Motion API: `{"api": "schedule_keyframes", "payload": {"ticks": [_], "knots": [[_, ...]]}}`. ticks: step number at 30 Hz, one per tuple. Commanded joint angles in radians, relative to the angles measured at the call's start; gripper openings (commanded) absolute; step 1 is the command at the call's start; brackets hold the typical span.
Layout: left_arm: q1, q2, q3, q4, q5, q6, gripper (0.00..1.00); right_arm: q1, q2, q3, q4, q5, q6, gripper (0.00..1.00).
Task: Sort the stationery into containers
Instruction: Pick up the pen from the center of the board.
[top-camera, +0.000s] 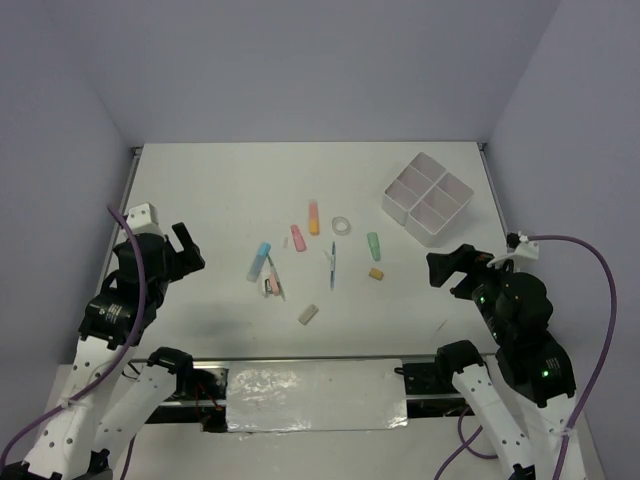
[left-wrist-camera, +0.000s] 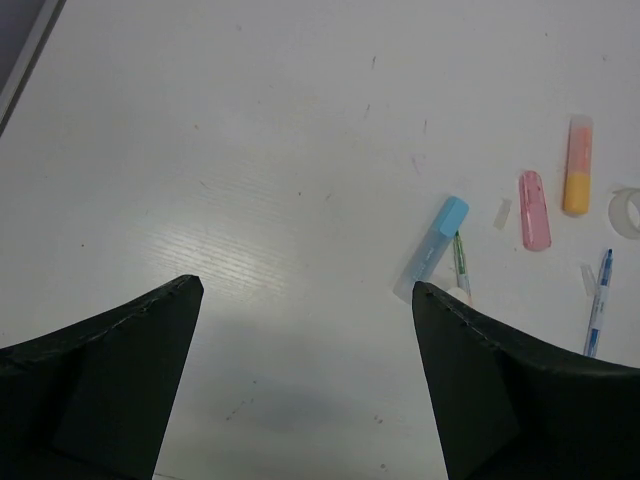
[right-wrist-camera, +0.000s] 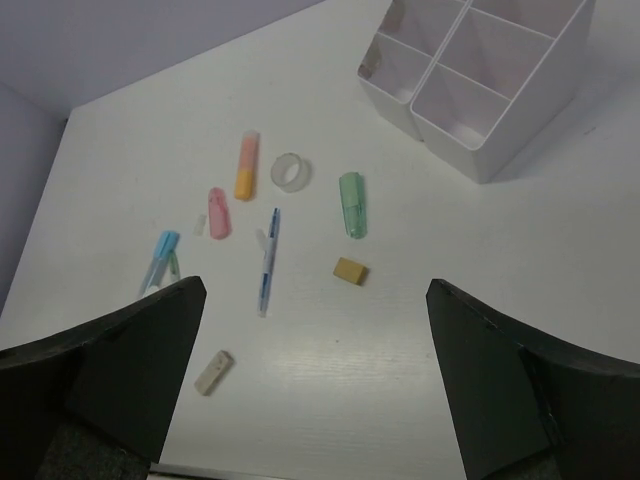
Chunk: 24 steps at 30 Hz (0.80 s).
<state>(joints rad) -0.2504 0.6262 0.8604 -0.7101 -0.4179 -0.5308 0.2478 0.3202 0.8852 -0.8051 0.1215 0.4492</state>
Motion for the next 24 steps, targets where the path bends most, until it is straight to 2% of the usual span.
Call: {"api": "schedule_keyframes", "payload": {"ticks": [1, 6, 9, 10, 13, 16, 19, 21, 24], "knots": [[-0.001, 0.004, 0.025, 0.031, 0.014, -0.009, 0.99, -0.007, 0.022, 0.029, 0.003, 0.027, 0.008, 1.0], [-0.001, 0.015, 0.026, 0.031, 0.021, -0.005, 0.99, -0.005, 0.005, -0.038, 0.133, -0.083, 0.065, 1.0], [-0.001, 0.013, 0.022, 0.04, 0.037, 0.005, 1.0, -0.007, -0.003, -0.141, 0.329, -0.282, 0.134, 1.0], [-0.001, 0.012, 0.02, 0.046, 0.045, 0.006, 0.99, -0.005, 0.006, -0.167, 0.427, -0.316, 0.17, 1.0], [-0.001, 0.015, 0.017, 0.052, 0.068, 0.015, 0.99, -0.001, 0.129, -0.204, 0.492, -0.381, 0.206, 1.0], [-0.001, 0.021, 0.016, 0.055, 0.077, 0.02, 0.99, 0.086, 0.279, -0.184, 0.492, -0.306, 0.216, 1.0], [-0.001, 0.027, 0.015, 0.058, 0.082, 0.023, 0.99, 0.279, 0.506, -0.077, 0.445, -0.043, 0.22, 1.0], [-0.001, 0.032, 0.015, 0.06, 0.085, 0.023, 0.99, 0.393, 0.609, -0.028, 0.425, 0.029, 0.226, 1.0], [0.0, 0.04, 0.017, 0.061, 0.094, 0.026, 0.99, 0.474, 0.808, 0.072, 0.396, 0.131, 0.209, 1.0]]}}
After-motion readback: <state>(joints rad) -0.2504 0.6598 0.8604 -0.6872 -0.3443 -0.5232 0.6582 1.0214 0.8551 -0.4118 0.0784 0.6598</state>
